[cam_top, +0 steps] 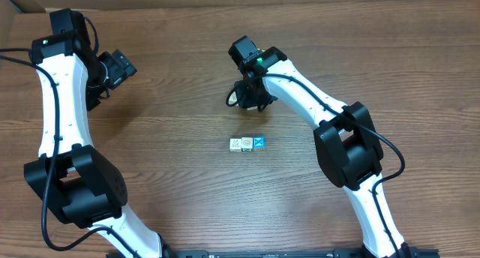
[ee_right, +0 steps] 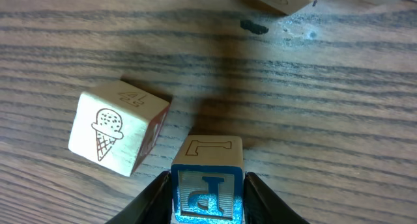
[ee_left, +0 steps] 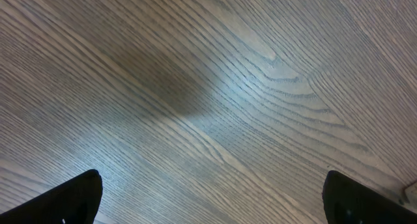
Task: Flip 5 blocks
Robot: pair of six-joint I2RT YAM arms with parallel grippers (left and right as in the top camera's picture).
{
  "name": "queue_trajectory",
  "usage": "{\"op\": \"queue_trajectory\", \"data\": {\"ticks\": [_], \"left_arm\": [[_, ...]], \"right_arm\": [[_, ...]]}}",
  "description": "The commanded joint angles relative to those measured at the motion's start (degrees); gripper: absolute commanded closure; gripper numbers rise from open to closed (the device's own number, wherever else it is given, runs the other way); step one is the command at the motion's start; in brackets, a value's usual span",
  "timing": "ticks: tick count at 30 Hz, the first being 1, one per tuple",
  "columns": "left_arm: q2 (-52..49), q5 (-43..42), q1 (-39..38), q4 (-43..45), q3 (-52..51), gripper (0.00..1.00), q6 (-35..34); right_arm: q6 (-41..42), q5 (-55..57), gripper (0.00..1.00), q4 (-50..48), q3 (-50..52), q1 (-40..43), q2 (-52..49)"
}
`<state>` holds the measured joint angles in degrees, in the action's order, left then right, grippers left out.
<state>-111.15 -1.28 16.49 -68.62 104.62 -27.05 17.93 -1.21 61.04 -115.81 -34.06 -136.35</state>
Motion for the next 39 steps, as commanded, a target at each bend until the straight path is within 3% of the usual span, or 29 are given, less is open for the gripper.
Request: {"op": "queue_trajectory", "data": {"ticks": [1, 9, 15, 26, 39], "left_arm": [[0.61, 0.22, -0.44, -0.02, 0.87, 0.00, 0.22], [0.63, 0.22, -0.44, -0.02, 0.87, 0.00, 0.22], [0.61, 0.22, -0.44, -0.02, 0.87, 0.00, 0.22], [0.63, 0.22, -0.44, -0.02, 0.87, 0.00, 0.22], [0.61, 0.22, -0.44, -0.02, 0.87, 0.00, 0.22]], "right_arm": [[-0.09, 0.50, 0.66, 0.94, -0.63, -0.07, 3.13], [0.55, -0.42, 0.67, 5.68, -1.38, -4.13, 13.51], [7.23, -1.84, 0.66, 7.63, -0.31, -9.40, 14.62], [20.35, 6.38, 0.66, -3.82, 13.18, -19.17, 14.08], [21.33, 9.35, 0.66, -13.22, 21.68, -19.87, 13.75]]}}
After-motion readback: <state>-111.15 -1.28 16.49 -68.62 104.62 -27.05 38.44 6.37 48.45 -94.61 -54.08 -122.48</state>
